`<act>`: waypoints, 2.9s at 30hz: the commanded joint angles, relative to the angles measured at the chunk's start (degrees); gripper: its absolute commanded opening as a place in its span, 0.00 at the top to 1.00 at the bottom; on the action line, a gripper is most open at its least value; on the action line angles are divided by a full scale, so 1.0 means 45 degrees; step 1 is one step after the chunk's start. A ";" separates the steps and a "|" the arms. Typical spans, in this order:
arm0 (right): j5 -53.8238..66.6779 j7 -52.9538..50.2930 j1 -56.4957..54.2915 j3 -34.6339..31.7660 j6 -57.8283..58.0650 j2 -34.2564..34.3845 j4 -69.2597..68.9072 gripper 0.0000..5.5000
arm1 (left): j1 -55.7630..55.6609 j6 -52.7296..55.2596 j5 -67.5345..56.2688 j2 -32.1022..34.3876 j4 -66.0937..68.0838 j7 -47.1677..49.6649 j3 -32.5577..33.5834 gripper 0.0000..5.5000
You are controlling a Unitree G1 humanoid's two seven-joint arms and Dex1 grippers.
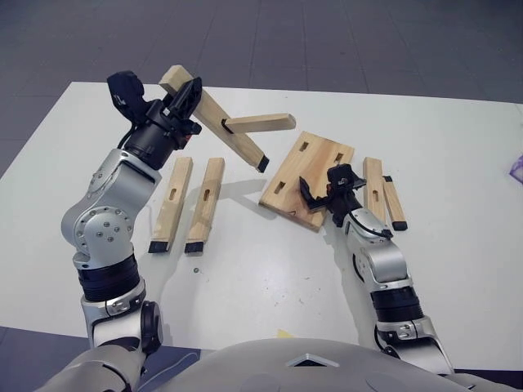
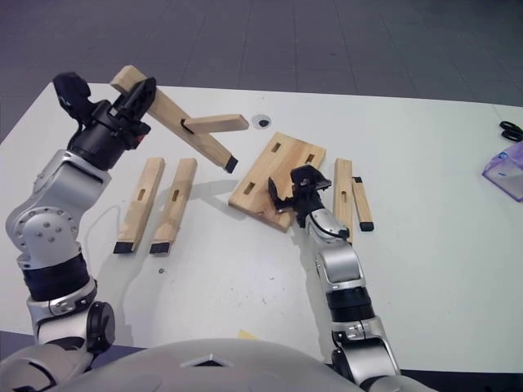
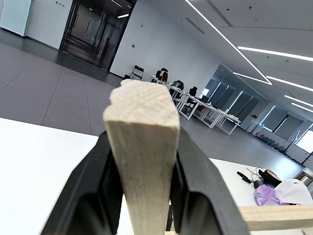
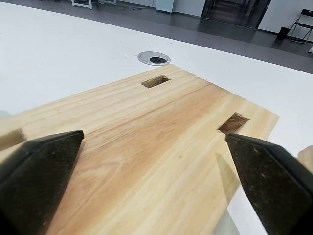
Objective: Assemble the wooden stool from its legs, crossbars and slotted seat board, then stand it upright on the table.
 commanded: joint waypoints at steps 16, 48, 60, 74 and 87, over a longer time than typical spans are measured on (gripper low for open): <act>-0.0716 -0.2118 -0.0559 -0.2102 -0.0860 -0.0003 -0.0576 0.02 | 0.0761 0.0148 0.1308 -0.0924 0.0301 0.0212 -0.1532 0.81; -0.0772 -0.2544 -0.1128 -0.2811 -0.1056 -0.0088 -0.0111 0.02 | -0.0199 0.0195 0.5454 0.1927 0.1452 -0.5068 -0.6340 0.81; -0.0525 -0.2641 -0.1235 -0.3229 -0.1018 0.0003 -0.0061 0.02 | -0.0959 -0.0240 0.6495 0.2848 0.2401 -0.6000 -0.7154 0.80; -0.0773 -0.2608 -0.1241 -0.2480 -0.1210 0.0336 0.0354 0.02 | -0.2800 0.0826 0.3805 -0.0714 0.2391 -0.2616 -0.2765 0.57; -0.0886 -0.2554 -0.1076 -0.2206 -0.1323 0.0317 0.0485 0.02 | -0.5025 0.0625 0.3038 -0.0724 0.3773 -0.2355 -0.0733 0.18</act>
